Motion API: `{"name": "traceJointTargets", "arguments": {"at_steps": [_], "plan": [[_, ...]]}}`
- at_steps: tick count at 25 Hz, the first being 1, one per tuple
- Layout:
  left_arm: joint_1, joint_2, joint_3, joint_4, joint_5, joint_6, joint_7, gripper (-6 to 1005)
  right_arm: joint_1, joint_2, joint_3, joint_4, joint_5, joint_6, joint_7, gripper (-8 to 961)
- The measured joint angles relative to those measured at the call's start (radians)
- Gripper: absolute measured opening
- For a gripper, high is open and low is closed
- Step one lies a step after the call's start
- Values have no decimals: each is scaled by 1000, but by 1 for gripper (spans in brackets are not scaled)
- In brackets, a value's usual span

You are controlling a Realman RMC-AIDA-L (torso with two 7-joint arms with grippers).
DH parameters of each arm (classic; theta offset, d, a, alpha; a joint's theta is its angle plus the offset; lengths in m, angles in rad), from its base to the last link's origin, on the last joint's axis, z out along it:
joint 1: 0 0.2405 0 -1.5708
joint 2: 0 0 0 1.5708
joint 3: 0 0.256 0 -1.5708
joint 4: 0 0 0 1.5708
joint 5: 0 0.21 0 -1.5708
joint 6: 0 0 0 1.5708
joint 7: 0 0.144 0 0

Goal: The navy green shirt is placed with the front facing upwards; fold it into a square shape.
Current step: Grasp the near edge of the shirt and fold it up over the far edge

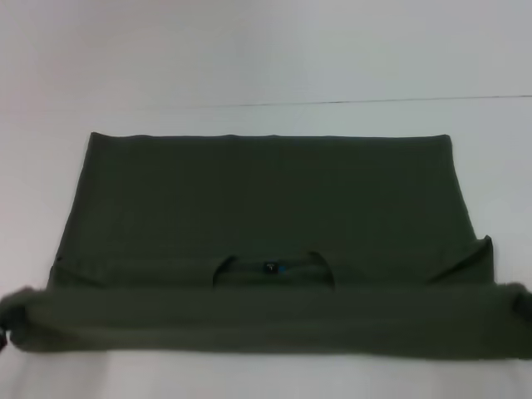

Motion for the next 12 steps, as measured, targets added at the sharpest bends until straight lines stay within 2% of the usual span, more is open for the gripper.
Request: {"name": "traceJointTargets", "arguments": {"at_steps": [5,12], "plan": [[-54,-1,-4,-31,-16,-105,-66,68,63,-1,25,-2,4,62,56,49],[-129,-3,-5,-89,-48,-183,-78,68,166,-4,35,-18,17,133,114,50]]}}
